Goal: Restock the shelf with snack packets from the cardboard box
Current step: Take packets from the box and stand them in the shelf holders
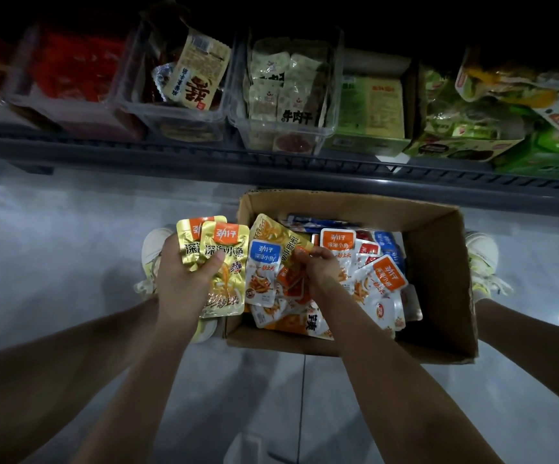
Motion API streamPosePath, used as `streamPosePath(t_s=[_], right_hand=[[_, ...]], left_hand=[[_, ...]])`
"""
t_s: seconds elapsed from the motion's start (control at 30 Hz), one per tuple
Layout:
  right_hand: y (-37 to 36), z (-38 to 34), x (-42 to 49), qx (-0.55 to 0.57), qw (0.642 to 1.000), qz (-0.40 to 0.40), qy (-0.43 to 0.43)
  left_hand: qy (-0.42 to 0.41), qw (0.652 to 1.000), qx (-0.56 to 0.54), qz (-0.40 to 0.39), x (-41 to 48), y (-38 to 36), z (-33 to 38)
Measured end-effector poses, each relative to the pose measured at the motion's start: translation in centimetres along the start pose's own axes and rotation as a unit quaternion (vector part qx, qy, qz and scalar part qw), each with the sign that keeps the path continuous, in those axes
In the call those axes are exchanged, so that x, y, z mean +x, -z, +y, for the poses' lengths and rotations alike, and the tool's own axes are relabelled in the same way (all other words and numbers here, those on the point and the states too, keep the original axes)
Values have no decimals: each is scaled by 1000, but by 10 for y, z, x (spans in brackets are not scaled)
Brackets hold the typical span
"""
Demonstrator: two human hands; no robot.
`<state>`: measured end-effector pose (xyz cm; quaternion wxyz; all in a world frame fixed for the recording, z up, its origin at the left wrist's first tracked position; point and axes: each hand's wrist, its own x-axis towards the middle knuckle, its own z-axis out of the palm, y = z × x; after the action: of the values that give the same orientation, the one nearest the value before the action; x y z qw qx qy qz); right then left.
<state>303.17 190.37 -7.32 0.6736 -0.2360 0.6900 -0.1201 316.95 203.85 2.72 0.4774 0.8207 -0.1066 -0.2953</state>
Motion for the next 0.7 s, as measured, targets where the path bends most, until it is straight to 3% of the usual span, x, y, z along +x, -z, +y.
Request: streamPosePath(t_s=[0.3, 0.7], right_hand=[[25, 2, -35, -39, 991, -43, 117], [105, -47, -137, 37, 972, -109, 206]], left_hand=[[-31, 999, 30, 7, -14, -2, 5], [-102, 994, 13, -39, -70, 16, 57]])
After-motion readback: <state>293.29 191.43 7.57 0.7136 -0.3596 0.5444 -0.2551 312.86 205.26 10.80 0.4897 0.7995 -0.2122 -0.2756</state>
